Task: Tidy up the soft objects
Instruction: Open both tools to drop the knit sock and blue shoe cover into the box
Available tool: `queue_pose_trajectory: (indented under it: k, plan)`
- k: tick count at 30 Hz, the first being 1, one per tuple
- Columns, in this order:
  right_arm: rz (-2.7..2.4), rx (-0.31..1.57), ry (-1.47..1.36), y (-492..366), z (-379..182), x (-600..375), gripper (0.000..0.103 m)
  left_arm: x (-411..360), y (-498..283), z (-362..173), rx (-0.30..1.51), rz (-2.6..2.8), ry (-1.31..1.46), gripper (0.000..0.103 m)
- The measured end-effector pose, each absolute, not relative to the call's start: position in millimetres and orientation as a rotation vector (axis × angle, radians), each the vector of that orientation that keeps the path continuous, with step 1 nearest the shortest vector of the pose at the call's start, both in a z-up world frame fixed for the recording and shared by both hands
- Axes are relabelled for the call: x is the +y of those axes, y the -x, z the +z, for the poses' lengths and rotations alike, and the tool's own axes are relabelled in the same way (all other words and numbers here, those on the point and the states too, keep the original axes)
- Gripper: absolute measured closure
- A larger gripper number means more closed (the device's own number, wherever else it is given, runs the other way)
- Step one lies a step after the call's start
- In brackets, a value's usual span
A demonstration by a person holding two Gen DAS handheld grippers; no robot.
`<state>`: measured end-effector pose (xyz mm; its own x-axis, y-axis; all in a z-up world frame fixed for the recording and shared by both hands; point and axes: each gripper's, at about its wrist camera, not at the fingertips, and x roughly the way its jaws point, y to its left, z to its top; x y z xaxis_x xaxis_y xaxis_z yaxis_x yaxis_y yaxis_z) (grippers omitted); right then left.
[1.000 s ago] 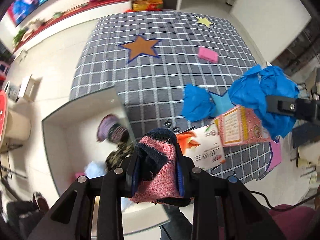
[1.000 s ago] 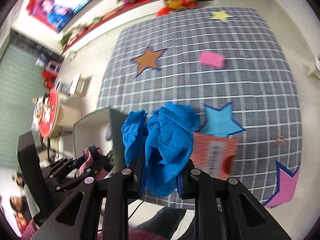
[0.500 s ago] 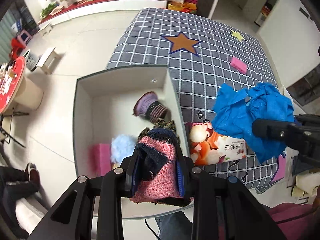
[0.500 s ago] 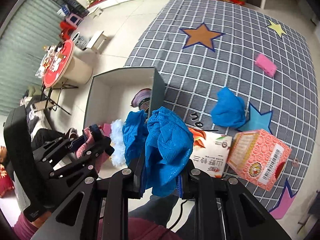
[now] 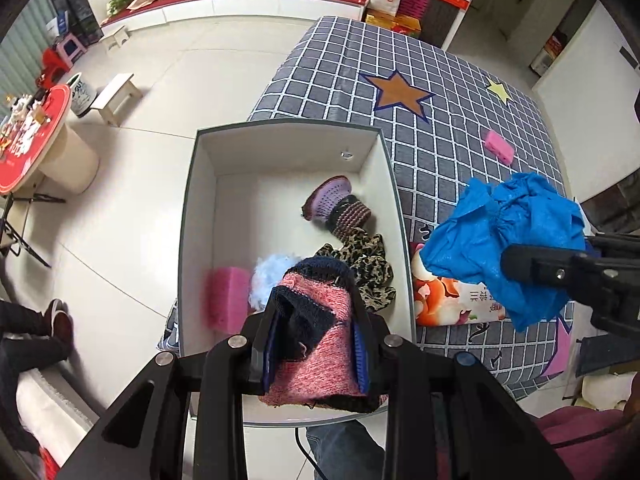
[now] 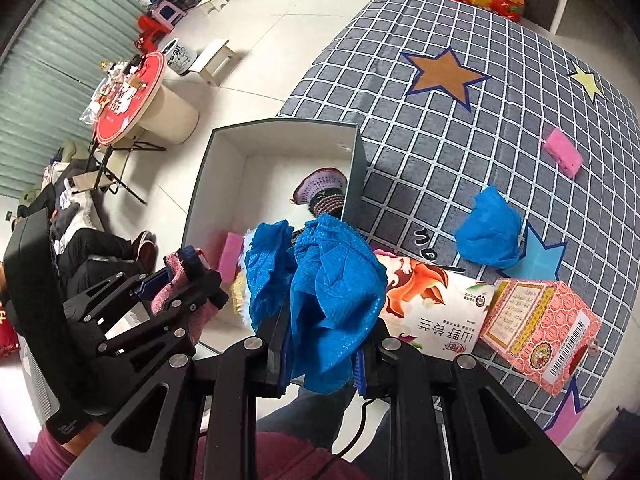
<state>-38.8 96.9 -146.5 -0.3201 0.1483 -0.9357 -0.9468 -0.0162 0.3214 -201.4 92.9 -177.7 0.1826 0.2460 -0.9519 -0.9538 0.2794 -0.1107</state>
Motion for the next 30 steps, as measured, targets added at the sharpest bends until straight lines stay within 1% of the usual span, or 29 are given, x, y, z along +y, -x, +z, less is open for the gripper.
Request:
queue_pose_trajectory:
  k: [17, 24, 30]
  plan:
    - [1.526, 1.307, 0.929, 50.0, -142.5, 103.1, 0.079, 96.1, 222.9, -178.5, 0.963, 1.07, 0.947, 0.07]
    - [1.528, 1.319, 0.943, 53.8, -146.1, 104.5, 0.079, 96.2, 220.4, -185.7, 0.995, 1.061, 0.955, 0.07]
    - [1.557, 1.292, 0.972, 68.8, -146.3, 115.2, 0.079, 96.7, 222.4, -189.8, 1.007, 1.071, 0.956, 0.07]
